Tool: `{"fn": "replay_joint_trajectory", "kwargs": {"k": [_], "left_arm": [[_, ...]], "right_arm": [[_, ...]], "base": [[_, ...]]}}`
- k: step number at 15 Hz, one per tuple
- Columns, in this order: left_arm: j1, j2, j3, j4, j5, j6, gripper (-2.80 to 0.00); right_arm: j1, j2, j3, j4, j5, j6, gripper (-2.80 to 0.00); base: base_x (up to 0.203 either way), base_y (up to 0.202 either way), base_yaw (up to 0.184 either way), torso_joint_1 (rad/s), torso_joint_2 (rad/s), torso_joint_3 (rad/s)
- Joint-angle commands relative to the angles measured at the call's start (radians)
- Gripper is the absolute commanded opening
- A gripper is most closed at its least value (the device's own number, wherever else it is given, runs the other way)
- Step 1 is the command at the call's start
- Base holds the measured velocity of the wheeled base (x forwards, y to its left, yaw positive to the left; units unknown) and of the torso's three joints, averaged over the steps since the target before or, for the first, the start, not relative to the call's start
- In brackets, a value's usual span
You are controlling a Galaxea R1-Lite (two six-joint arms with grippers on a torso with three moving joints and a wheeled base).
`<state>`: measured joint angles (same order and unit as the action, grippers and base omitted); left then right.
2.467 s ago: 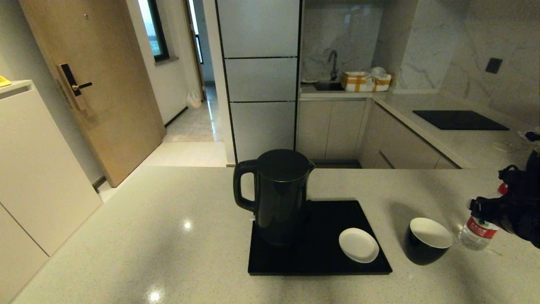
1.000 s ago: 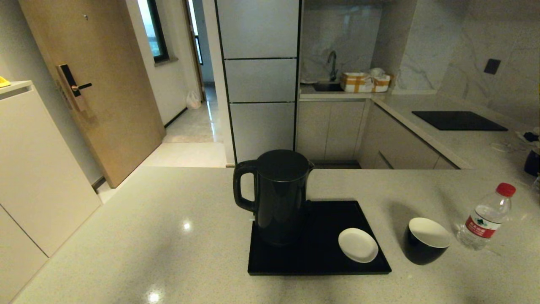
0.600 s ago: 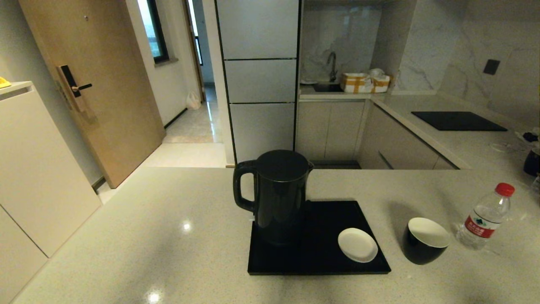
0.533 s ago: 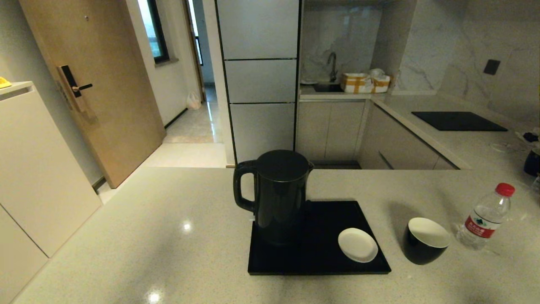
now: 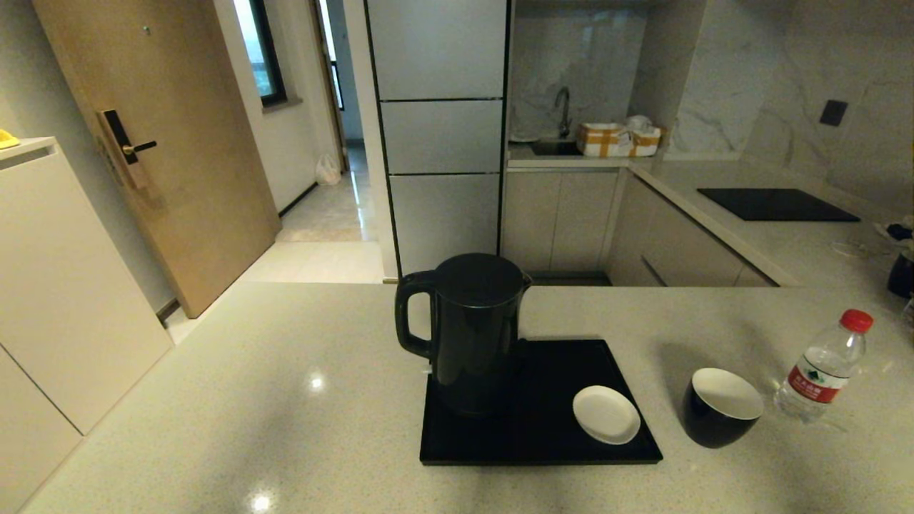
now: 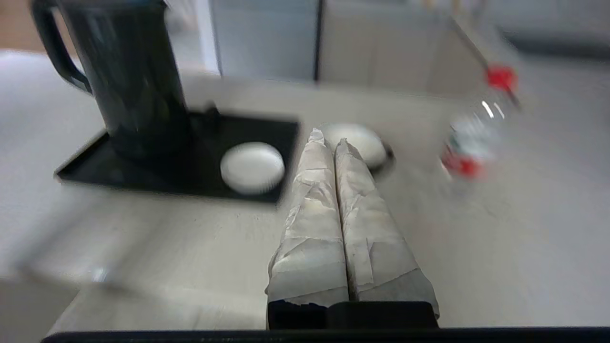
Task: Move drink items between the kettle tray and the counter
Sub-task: Pick up the kettle
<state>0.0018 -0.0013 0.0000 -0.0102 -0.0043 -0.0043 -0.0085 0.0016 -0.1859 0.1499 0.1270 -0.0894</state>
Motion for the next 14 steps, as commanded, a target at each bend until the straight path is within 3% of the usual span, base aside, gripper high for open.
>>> {"fn": "replay_joint_trajectory", "kwargs": {"k": [1,3,5,8,10,14], "left_arm": [[0.001,0.0,0.0,0.0,0.0,0.0,-2.8],[0.001,0.0,0.0,0.0,0.0,0.0,-2.8],[0.001,0.001,0.0,0.0,0.0,0.0,-2.8],[0.0,0.001,0.0,0.0,0.0,0.0,-2.8],[0.0,0.001,0.0,0.0,0.0,0.0,-2.8],[0.0,0.001,0.0,0.0,0.0,0.0,-2.8]], "right_arm": [[0.001,-0.002,0.2,-0.349,0.044,-0.006,-2.8],[0.001,-0.003,0.186,-0.299,0.084,0.001,-2.8],[0.001,-0.003,0.187,-0.303,0.073,0.026,-2.8],[0.001,-0.002,0.186,-0.204,-0.143,-0.043,-2.8],[0.001,-0.003,0.187,-0.212,-0.113,-0.044,-2.8],[0.002,-0.003,0.155,-0.102,-0.104,-0.041,-2.8]], "base": [[0.0,0.0,0.0,0.0,0.0,0.0],[0.0,0.0,0.0,0.0,0.0,0.0],[0.0,0.0,0.0,0.0,0.0,0.0],[0.0,0.0,0.0,0.0,0.0,0.0],[0.0,0.0,0.0,0.0,0.0,0.0],[0.0,0.0,0.0,0.0,0.0,0.0]]}}
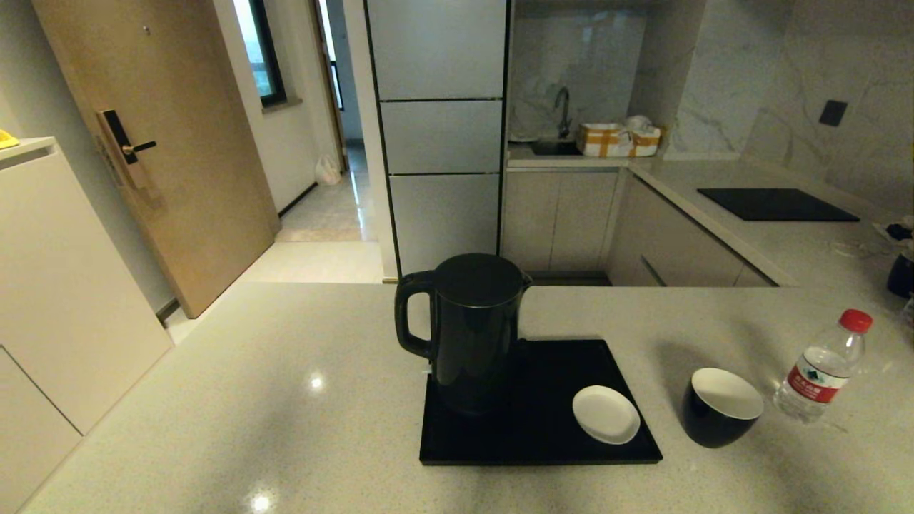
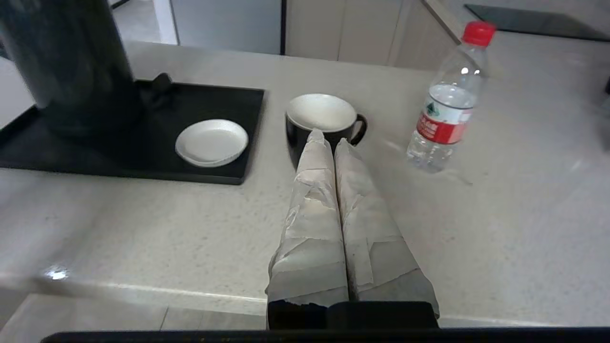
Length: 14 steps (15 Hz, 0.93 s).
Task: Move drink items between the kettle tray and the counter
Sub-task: Pick up the kettle
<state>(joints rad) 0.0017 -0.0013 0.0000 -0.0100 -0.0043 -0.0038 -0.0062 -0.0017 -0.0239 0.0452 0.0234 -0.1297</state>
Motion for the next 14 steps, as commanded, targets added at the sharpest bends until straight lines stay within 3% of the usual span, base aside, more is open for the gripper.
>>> {"fn": "replay_joint_trajectory", "kwargs": {"k": [1,6,14], "left_arm": [[0.0,0.001,0.0,-0.001,0.0,-0.001,-2.8],[0.0,0.001,0.0,-0.001,0.001,-0.001,-2.8],[0.001,0.001,0.0,-0.001,0.001,0.001,-2.8]], "right_arm": [[0.0,0.002,-0.007,0.002,-0.002,0.005,-2.8],[-0.001,0.0,0.019,-0.031,-0.014,0.092,-2.8],[-0.001,0.0,0.022,-0.041,-0.014,0.096,-2.8]], "base": [[0.0,0.0,0.0,0.0,0.0,0.0],[0.0,0.0,0.0,0.0,0.0,0.0],[0.0,0.0,0.0,0.0,0.0,0.0]]}}
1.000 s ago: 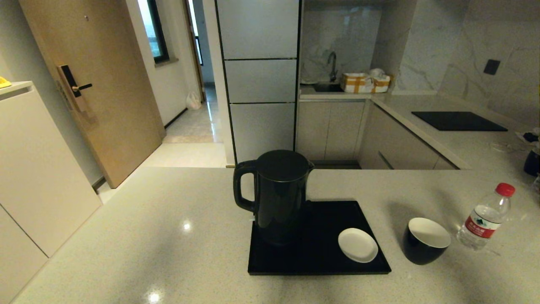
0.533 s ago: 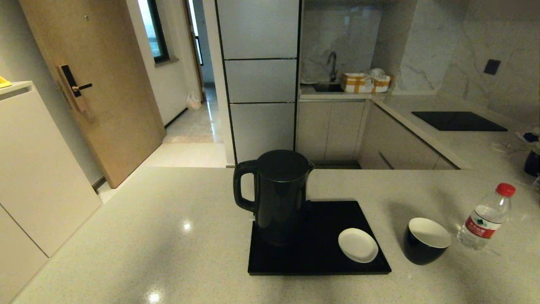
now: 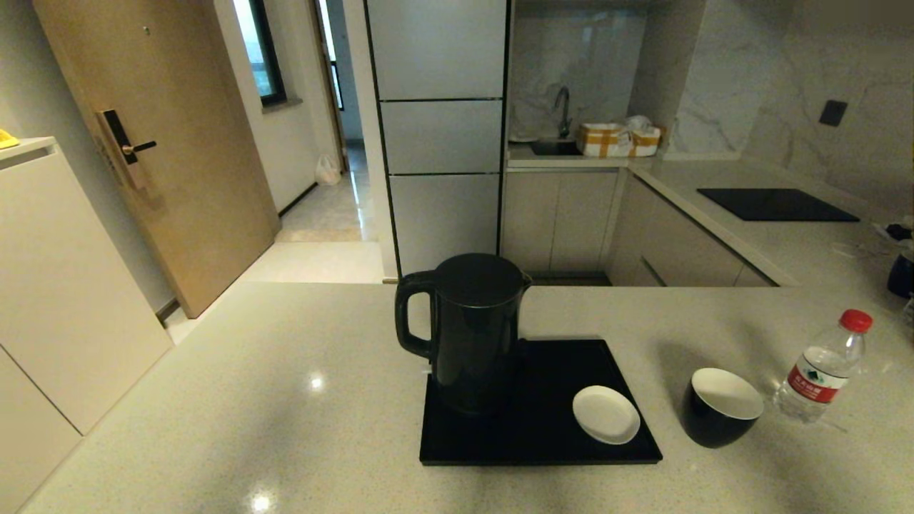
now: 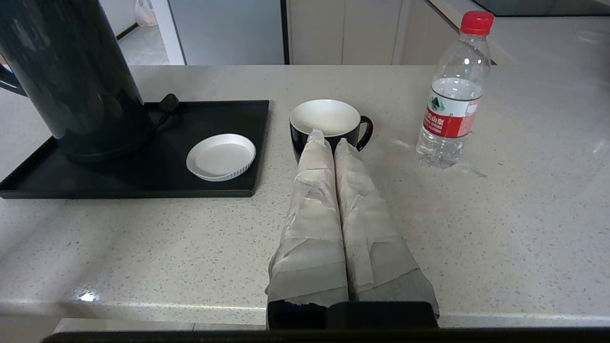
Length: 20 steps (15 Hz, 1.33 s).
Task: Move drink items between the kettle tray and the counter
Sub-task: Pick up the kettle
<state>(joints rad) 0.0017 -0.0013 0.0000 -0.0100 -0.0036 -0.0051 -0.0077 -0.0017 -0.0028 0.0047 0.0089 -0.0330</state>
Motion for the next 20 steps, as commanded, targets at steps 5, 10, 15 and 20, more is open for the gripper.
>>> {"fn": "replay_joint_trajectory", "kwargs": {"k": [5,10,15,20], "left_arm": [[0.001,0.16,-0.235,0.118,0.02,0.012,-2.8],[-0.022,0.696,-0.522,0.354,-0.21,0.058,-2.8],[-0.098,1.119,-0.456,0.187,-0.422,0.172,-2.8],[-0.171,1.534,-0.429,-0.233,-0.376,0.197,0.0]], "right_arm": [[0.0,0.0,0.0,0.0,0.0,-0.001,-2.8],[0.0,0.0,0.001,0.0,0.0,-0.001,-2.8],[0.0,0.0,0.0,0.0,0.0,-0.001,-2.8],[0.0,0.0,0.0,0.0,0.0,0.001,-2.8]], "base": [[0.0,0.0,0.0,0.0,0.0,0.0],[0.0,0.0,0.0,0.0,0.0,0.0],[0.0,0.0,0.0,0.0,0.0,0.0],[0.0,0.0,0.0,0.0,0.0,0.0]]}}
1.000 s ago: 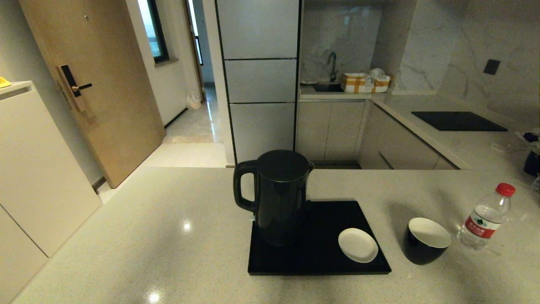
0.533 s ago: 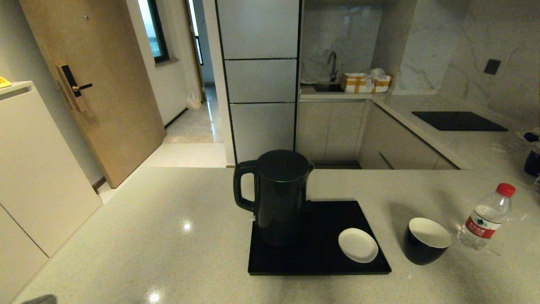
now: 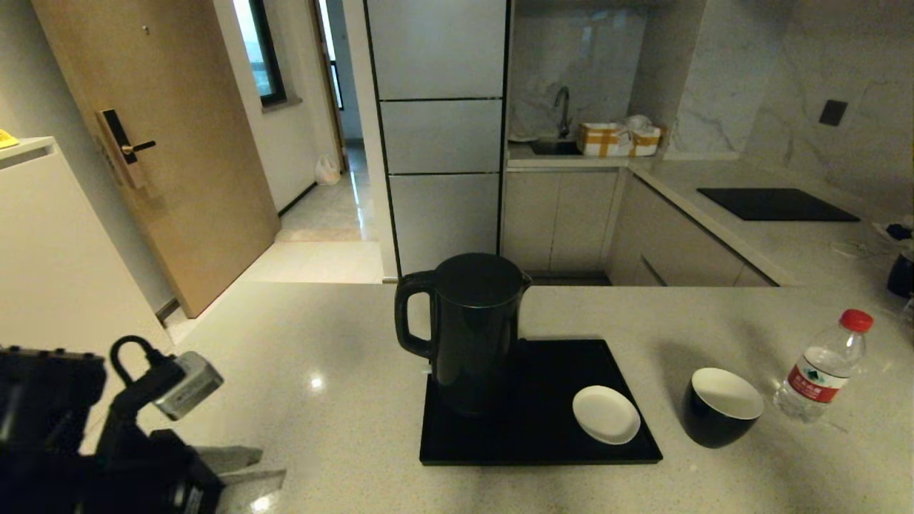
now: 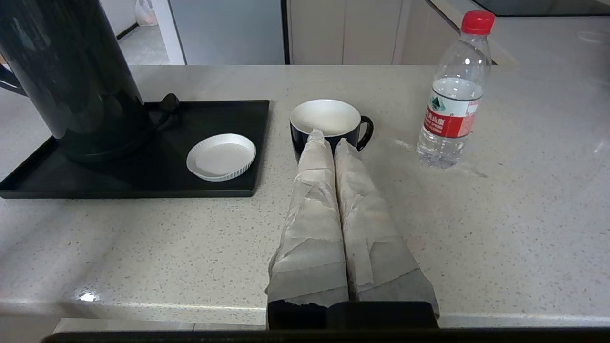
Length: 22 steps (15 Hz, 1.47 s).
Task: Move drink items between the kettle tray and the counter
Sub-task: Pick up the kettle
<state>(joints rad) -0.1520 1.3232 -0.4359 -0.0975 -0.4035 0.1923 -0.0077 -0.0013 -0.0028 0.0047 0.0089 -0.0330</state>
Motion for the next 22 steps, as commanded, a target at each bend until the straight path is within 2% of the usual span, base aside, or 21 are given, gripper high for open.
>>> {"fn": "replay_joint_trajectory", "kwargs": {"k": [1,4,5,7,8,10,12,18,22], "left_arm": [[-0.029,0.315,0.011,-0.306,0.068,-0.009,0.0],[-0.101,0.551,0.012,-0.799,0.257,-0.104,0.0],[-0.135,0.59,0.005,-0.884,0.339,-0.136,0.0],[-0.231,0.701,-0.06,-1.01,0.622,-0.165,0.0],[-0.258,0.724,-0.088,-1.026,0.681,-0.172,0.0],[-0.315,0.674,-0.13,-1.002,0.729,-0.179,0.0],[-0.377,0.613,-0.15,-0.947,0.751,-0.183,0.0],[-0.385,0.648,-0.181,-0.936,0.75,-0.185,0.0],[-0.39,0.79,-0.303,-0.923,0.767,-0.18,0.0]], "right_arm": [[0.0,0.0,0.0,0.0,0.0,-0.001,-2.8],[0.0,0.0,0.0,0.0,0.0,-0.001,-2.8],[0.0,0.0,0.001,0.0,0.0,0.001,-2.8],[0.0,0.0,0.0,0.0,0.0,0.001,-2.8],[0.0,0.0,0.0,-0.001,0.0,0.0,-2.8],[0.0,0.0,0.0,-0.001,0.0,0.0,-2.8],[0.0,0.0,0.001,0.0,0.0,0.001,-2.8],[0.0,0.0,0.001,0.0,0.0,0.001,-2.8],[0.0,0.0,0.0,-0.001,0.0,-0.001,-2.8]], "base": [[0.0,0.0,0.0,0.0,0.0,0.0],[0.0,0.0,0.0,0.0,0.0,0.0],[0.0,0.0,0.0,0.0,0.0,0.0],[0.0,0.0,0.0,0.0,0.0,0.0],[0.0,0.0,0.0,0.0,0.0,0.0],[0.0,0.0,0.0,0.0,0.0,0.0],[0.0,0.0,0.0,0.0,0.0,0.0],[0.0,0.0,0.0,0.0,0.0,0.0],[0.0,0.0,0.0,0.0,0.0,0.0]]}}
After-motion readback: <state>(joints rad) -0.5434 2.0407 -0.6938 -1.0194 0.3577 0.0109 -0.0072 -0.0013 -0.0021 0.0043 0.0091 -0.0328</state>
